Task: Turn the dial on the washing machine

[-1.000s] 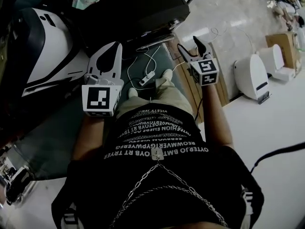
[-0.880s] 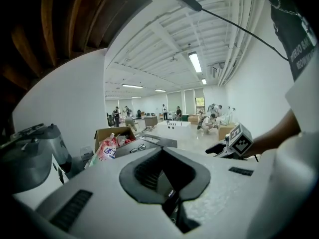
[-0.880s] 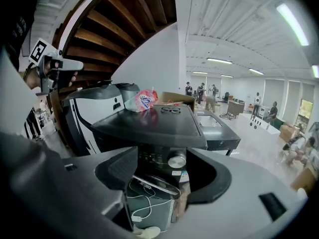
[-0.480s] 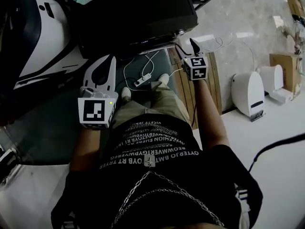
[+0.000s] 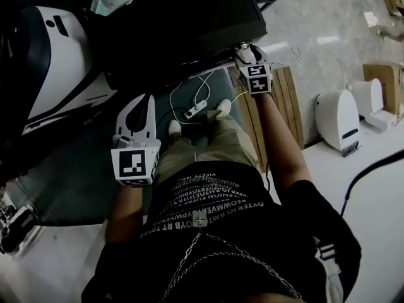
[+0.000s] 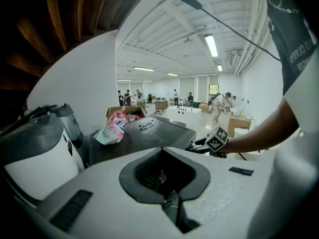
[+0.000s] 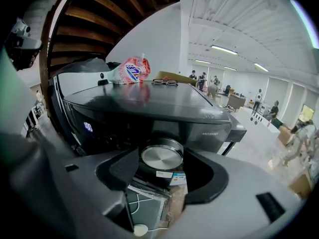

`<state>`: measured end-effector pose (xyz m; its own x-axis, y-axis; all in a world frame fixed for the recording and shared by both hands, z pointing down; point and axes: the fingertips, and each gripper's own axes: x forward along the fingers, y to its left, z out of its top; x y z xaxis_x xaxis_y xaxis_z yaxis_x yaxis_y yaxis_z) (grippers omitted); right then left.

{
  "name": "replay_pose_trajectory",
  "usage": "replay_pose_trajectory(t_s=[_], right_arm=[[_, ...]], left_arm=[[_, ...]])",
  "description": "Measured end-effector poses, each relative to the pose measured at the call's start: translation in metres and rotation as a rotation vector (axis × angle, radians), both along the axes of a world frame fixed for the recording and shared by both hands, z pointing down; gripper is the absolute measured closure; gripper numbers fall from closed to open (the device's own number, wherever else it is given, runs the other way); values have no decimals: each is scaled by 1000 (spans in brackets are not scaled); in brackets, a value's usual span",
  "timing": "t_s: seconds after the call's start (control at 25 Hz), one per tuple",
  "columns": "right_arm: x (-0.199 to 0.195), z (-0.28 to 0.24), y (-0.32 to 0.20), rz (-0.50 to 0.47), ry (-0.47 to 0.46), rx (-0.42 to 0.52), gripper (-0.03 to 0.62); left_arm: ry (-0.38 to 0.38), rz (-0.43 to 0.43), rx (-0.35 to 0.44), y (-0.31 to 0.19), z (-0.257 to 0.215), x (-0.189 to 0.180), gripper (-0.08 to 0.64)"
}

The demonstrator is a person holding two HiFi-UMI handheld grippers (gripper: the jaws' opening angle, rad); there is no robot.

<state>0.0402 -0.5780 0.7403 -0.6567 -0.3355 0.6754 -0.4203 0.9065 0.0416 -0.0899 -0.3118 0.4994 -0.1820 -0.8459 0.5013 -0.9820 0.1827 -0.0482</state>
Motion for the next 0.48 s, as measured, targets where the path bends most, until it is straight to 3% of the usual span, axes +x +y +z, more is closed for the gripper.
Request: replay_pose_trajectory(t_s=[0.16, 0.4, 0.48], right_arm=[[-3, 7, -11, 16, -47, -113, 326], [2, 9, -15, 90, -292, -441, 327], [-2, 2, -10, 63, -288, -425, 325]], left_arm=[[-2, 15, -11, 1, 0, 2, 554], [-15, 41, -20, 16, -5, -8, 555], [-15, 38, -25, 21, -8, -9, 555]])
